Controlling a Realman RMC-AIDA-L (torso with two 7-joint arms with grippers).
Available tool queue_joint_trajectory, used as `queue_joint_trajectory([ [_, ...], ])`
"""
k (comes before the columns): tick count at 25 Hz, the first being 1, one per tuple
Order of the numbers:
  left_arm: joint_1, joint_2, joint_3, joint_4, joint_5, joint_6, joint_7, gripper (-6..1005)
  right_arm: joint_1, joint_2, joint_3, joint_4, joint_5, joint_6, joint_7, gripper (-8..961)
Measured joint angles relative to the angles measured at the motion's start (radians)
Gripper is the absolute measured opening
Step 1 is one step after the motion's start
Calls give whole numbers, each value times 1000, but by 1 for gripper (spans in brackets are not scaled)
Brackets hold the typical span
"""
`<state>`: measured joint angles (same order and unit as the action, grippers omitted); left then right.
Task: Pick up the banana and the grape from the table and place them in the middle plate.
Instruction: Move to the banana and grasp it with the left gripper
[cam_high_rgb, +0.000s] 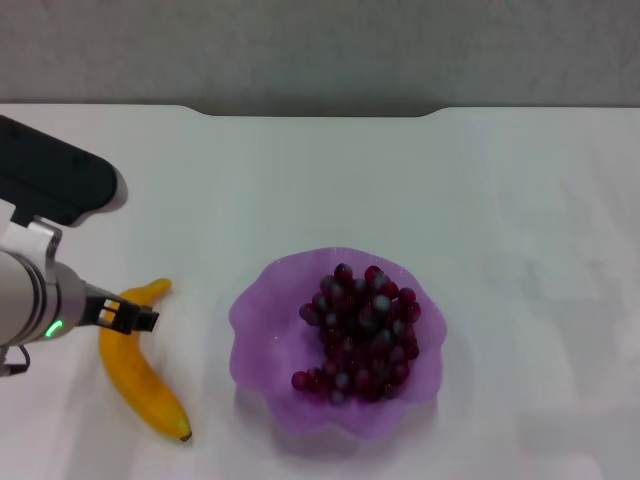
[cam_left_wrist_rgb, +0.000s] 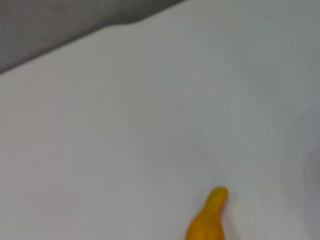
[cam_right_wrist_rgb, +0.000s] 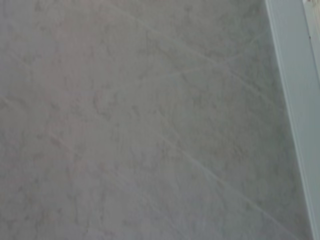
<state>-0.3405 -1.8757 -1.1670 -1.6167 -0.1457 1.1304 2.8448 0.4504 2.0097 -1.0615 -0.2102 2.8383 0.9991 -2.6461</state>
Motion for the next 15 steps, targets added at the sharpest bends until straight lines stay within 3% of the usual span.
queue_joint_trajectory([
  [7, -1, -54, -59, 43, 21, 28, -2, 841, 1, 1, 0, 8, 2, -1, 0, 878],
  [11, 7, -99, -111, 49, 29, 40, -2, 838, 1, 1, 0, 9, 3, 0, 0, 878],
  [15, 10, -121, -126, 43, 22, 57, -3, 834, 0, 1, 0, 9, 3, 1, 1, 878],
])
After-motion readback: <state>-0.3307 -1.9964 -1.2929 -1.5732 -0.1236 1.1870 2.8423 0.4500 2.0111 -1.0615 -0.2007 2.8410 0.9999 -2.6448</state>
